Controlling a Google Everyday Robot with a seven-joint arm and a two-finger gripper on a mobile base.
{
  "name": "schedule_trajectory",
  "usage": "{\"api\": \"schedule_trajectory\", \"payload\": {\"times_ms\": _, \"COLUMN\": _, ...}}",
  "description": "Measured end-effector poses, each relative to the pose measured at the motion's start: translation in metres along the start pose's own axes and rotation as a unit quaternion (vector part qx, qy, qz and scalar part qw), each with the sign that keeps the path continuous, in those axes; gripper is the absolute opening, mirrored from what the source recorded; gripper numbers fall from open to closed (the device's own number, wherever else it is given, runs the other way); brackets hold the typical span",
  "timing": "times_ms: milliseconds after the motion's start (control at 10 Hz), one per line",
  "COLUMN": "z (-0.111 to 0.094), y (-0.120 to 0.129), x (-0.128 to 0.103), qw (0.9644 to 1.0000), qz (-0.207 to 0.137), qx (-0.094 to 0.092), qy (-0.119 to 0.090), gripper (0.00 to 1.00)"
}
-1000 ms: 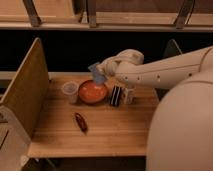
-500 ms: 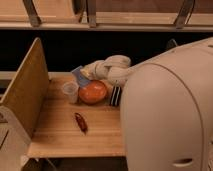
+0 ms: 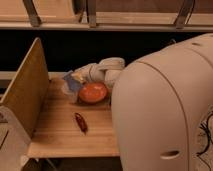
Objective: Place the white sponge in the ceramic cup
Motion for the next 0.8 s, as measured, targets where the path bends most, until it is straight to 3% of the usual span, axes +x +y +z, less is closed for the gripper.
{"api": "schedule_trajectory", "payload": {"times_ms": 200, "z": -0.001, "y": -0.001, "x": 0.000, "qw": 1.0000, "qz": 0.001, "qx": 0.002, "qy": 0.000, "gripper": 0.00}}
{"api": "schedule_trajectory", "payload": {"times_ms": 500, "z": -0.016, "y": -0.012, "x": 0.005, "qw": 0.9996, "qz": 0.005, "qx": 0.026, "qy": 0.003, "gripper": 0.00}}
{"api": "schedule_trajectory", "payload": {"times_ms": 800, "z": 0.001, "y": 0.007, "x": 0.004, "qw": 0.9999, "qz": -0.015, "qx": 0.001, "qy": 0.004, "gripper": 0.00}}
